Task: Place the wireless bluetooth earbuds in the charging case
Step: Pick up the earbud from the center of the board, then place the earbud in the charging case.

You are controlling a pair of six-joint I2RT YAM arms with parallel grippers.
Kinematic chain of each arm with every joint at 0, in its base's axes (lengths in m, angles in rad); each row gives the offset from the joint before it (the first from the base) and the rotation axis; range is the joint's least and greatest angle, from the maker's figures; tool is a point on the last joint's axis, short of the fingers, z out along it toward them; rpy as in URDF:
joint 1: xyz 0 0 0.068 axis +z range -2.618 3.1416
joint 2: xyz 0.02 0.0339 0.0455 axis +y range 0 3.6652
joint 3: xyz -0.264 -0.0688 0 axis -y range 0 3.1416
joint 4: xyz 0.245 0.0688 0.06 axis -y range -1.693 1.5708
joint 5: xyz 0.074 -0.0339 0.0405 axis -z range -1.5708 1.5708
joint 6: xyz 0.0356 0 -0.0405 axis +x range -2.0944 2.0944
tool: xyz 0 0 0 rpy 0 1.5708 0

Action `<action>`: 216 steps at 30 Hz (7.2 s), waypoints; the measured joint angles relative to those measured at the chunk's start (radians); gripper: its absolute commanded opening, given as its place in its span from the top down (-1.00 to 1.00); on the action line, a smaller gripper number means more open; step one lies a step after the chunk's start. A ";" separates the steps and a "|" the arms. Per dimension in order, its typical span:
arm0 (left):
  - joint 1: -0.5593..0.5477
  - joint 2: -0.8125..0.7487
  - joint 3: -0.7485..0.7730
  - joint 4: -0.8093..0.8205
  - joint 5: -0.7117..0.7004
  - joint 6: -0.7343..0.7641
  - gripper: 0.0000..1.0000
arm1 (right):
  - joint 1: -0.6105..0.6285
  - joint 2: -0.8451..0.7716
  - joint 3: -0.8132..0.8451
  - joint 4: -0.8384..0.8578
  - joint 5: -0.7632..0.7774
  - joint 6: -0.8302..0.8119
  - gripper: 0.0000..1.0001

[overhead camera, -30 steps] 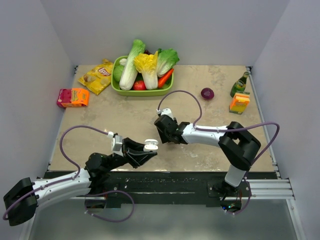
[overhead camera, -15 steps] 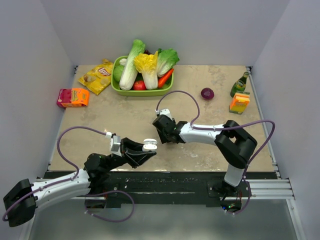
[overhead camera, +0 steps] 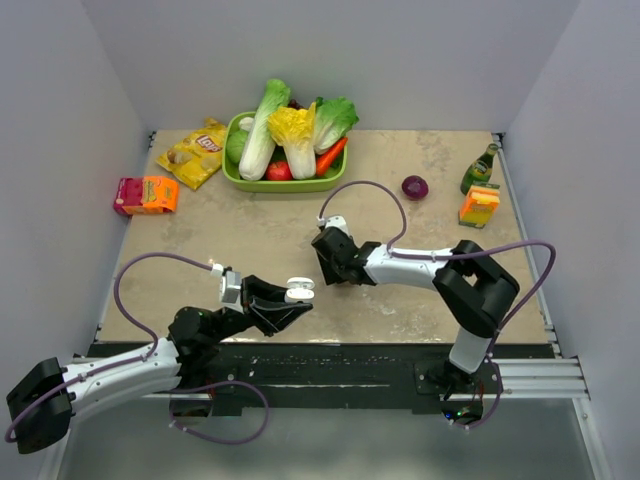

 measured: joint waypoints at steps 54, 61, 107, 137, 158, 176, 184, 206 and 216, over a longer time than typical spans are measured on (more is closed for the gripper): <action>-0.001 0.025 0.000 0.001 -0.006 0.000 1.00 | -0.039 -0.162 -0.191 0.137 -0.048 0.009 1.00; -0.001 0.037 0.000 0.010 -0.048 0.016 1.00 | -0.023 -0.422 -0.212 0.197 -0.011 -0.041 1.00; 0.021 0.393 0.386 0.205 -0.177 0.286 1.00 | 0.319 -0.905 -0.212 0.842 -0.050 -0.567 1.00; 0.035 0.439 0.452 0.084 -0.127 0.096 1.00 | 0.320 -0.901 -0.301 0.924 0.040 -0.622 1.00; 0.041 0.437 0.452 0.086 -0.123 0.097 1.00 | 0.320 -0.901 -0.307 0.898 0.044 -0.618 1.00; 0.041 0.432 0.452 0.085 -0.109 0.097 1.00 | 0.320 -0.915 -0.320 0.888 0.062 -0.599 1.00; 0.041 0.430 0.452 0.083 -0.109 0.097 1.00 | 0.321 -0.925 -0.325 0.877 0.063 -0.599 1.00; 0.041 0.431 0.452 0.076 -0.114 0.097 1.00 | 0.321 -0.923 -0.283 0.743 0.040 -0.569 0.23; 0.041 0.433 0.452 0.085 -0.121 0.097 1.00 | 0.321 -0.900 -0.248 0.716 0.080 -0.522 -0.14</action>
